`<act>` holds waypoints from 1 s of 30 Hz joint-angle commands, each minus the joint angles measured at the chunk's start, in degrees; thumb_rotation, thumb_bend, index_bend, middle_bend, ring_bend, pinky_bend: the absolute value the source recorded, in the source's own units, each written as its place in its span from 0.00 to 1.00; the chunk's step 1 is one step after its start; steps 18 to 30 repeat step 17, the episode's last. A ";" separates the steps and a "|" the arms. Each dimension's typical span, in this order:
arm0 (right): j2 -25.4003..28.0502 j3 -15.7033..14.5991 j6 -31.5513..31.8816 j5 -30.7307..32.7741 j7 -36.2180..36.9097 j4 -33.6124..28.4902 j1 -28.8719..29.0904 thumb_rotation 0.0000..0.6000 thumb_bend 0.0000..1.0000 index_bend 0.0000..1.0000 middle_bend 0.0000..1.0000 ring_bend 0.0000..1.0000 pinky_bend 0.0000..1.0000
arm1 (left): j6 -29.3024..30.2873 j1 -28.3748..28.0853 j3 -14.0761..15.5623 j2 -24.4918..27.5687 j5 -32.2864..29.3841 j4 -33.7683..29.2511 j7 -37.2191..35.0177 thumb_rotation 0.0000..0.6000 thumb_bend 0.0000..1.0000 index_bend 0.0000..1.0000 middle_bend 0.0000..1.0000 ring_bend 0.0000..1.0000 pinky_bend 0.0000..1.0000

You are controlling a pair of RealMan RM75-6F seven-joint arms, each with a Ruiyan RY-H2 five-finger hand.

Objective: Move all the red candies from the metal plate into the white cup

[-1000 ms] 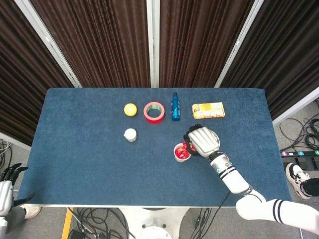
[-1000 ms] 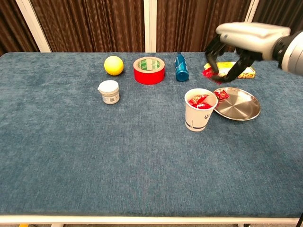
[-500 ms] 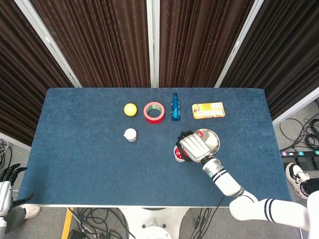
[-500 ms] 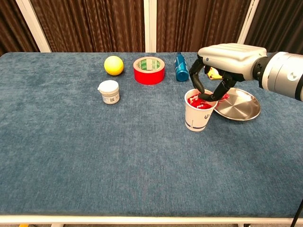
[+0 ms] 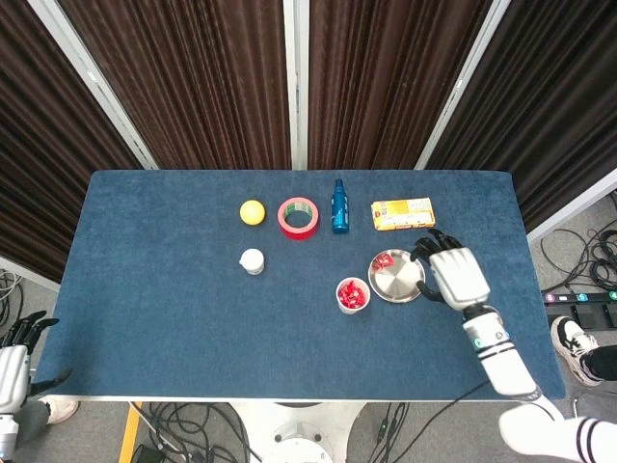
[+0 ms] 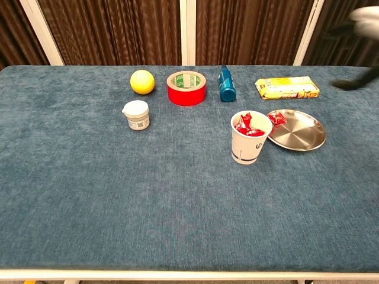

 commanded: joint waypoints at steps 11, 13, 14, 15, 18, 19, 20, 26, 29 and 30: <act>7.82 -10.17 22.78 -11.93 14.45 -0.45 -22.34 1.00 0.11 0.06 0.13 0.00 0.10 | -0.42 -1.60 -0.56 -0.07 0.92 -1.73 2.70 1.00 0.09 0.30 0.25 0.17 0.28; 7.58 -10.96 24.82 -14.02 15.37 0.16 -24.21 1.00 0.12 0.06 0.14 0.00 0.10 | -0.41 -1.91 -0.72 -0.03 1.07 -2.15 3.33 1.00 0.09 0.30 0.25 0.17 0.28; 7.45 -11.27 25.42 -14.99 15.81 0.53 -24.80 1.00 0.12 0.06 0.14 0.00 0.10 | -0.40 -2.05 -0.79 -0.03 1.15 -2.34 3.62 1.00 0.09 0.30 0.25 0.17 0.28; 7.29 -11.47 25.84 -15.62 16.10 0.80 -25.32 1.00 0.13 0.06 0.14 0.00 0.10 | -0.35 -2.13 -0.82 -0.05 1.22 -2.53 3.89 1.00 0.09 0.30 0.25 0.17 0.28; 7.02 -11.74 26.06 -16.37 15.92 1.14 -26.20 1.00 0.13 0.06 0.15 0.00 0.10 | -0.33 -2.31 -0.86 -0.07 1.32 -2.84 4.50 1.00 0.09 0.30 0.25 0.17 0.28; 7.02 -11.74 26.06 -16.37 15.92 1.14 -26.20 1.00 0.13 0.06 0.15 0.00 0.10 | -0.33 -2.31 -0.86 -0.07 1.32 -2.84 4.50 1.00 0.09 0.30 0.25 0.17 0.28; 7.02 -11.74 26.06 -16.37 15.92 1.14 -26.20 1.00 0.13 0.06 0.15 0.00 0.10 | -0.33 -2.31 -0.86 -0.07 1.32 -2.84 4.50 1.00 0.09 0.30 0.25 0.17 0.28; 7.02 -11.74 26.06 -16.37 15.92 1.14 -26.20 1.00 0.13 0.06 0.15 0.00 0.10 | -0.33 -2.31 -0.86 -0.07 1.32 -2.84 4.50 1.00 0.09 0.30 0.25 0.17 0.28; 7.02 -11.74 26.06 -16.37 15.92 1.14 -26.20 1.00 0.13 0.06 0.15 0.00 0.10 | -0.33 -2.31 -0.86 -0.07 1.32 -2.84 4.50 1.00 0.09 0.30 0.25 0.17 0.28; 7.02 -11.74 26.06 -16.37 15.92 1.14 -26.20 1.00 0.13 0.06 0.15 0.00 0.10 | -0.33 -2.31 -0.86 -0.07 1.32 -2.84 4.50 1.00 0.09 0.30 0.25 0.17 0.28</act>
